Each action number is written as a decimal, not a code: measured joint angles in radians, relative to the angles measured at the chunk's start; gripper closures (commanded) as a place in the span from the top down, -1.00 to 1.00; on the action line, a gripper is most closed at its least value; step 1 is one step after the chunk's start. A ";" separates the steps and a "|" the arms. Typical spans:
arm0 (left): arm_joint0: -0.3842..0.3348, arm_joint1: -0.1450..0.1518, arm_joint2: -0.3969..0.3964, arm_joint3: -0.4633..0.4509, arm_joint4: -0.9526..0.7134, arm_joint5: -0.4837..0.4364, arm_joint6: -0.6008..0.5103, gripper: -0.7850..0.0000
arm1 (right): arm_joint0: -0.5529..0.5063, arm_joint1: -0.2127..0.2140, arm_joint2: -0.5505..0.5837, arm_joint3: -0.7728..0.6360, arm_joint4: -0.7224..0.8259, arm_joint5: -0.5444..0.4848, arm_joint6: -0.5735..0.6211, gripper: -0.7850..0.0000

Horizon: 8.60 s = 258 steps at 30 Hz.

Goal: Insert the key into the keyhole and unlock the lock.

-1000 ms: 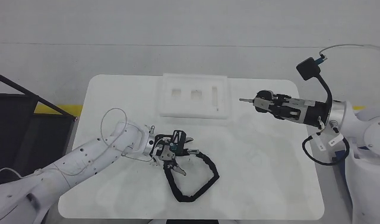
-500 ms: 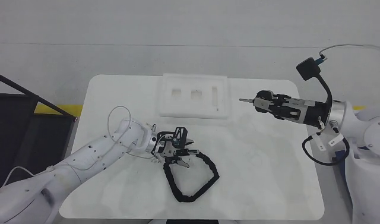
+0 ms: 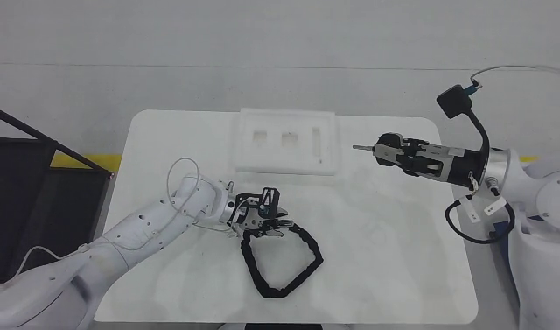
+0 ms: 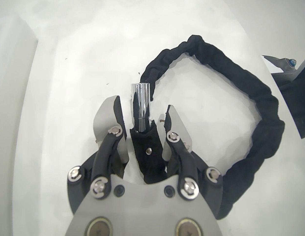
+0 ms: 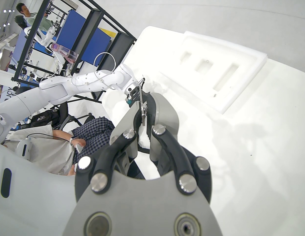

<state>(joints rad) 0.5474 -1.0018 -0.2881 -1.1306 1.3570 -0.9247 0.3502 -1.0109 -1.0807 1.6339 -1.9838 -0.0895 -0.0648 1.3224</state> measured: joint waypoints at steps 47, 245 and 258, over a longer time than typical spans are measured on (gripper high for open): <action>-0.041 0.157 -0.289 -0.356 -0.093 -0.088 -0.013 -1.00 | 0.000 0.000 0.000 0.000 0.000 0.000 0.000 -1.00; 0.134 -0.163 -0.387 -0.302 -0.150 0.126 0.140 -1.00 | 0.491 0.559 -0.569 -0.366 0.101 0.784 -0.221 -1.00; 0.140 -0.168 -0.387 -0.288 -0.133 0.136 0.172 -1.00 | 0.528 0.578 -0.608 -0.366 0.094 0.789 -0.226 -1.00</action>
<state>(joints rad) 0.6872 -1.1702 -0.6748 -1.4188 1.2237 -0.7887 0.5222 -0.4832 -0.5027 1.0258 -2.3500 0.0049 0.7239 1.0963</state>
